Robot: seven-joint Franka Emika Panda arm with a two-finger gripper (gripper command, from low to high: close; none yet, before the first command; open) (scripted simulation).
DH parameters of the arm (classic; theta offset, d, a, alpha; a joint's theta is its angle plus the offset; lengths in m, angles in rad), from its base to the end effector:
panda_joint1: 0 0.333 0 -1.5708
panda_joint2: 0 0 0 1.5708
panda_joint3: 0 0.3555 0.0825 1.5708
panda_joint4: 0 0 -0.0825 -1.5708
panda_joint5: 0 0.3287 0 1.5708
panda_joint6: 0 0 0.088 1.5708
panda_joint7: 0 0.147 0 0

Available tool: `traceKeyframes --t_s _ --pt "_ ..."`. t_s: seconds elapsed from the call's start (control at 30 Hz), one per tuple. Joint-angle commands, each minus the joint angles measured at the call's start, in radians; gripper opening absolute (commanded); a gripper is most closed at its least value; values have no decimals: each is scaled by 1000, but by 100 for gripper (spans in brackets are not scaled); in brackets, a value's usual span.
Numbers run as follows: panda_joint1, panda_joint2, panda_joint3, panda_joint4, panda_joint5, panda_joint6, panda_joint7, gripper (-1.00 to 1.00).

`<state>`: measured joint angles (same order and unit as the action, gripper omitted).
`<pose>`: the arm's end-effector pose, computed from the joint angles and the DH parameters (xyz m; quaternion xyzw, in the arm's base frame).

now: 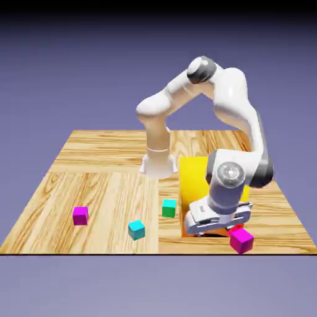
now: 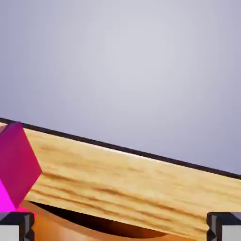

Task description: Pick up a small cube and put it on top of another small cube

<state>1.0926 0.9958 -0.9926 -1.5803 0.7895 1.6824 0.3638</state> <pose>0.5571 0.2527 0.2126 0.9539 -0.2293 -0.1762 0.0802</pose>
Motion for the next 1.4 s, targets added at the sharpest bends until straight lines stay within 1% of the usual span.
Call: traceKeyframes --t_s 0.0,0.17,0.2,0.23,0.33,0.37,0.4,0.5,0.73,1.37 --pt "25 36 -23 28 18 -31 -9 0" --pt "150 217 -138 171 110 -188 -52 0" --pt "158 228 -145 179 115 -198 -55 0" --pt "158 228 -145 179 115 -198 -55 0" --pt "194 286 -92 82 173 -85 -87 0" --pt "194 286 -92 82 173 -85 -87 -100" --pt "194 286 -92 82 173 -85 -87 -100" --pt "151 217 -139 168 114 -190 -44 -100" --pt "1 -36 -15 -83 97 -7 205 -100" --pt "-321 -725 177 -533 162 310 836 -100"
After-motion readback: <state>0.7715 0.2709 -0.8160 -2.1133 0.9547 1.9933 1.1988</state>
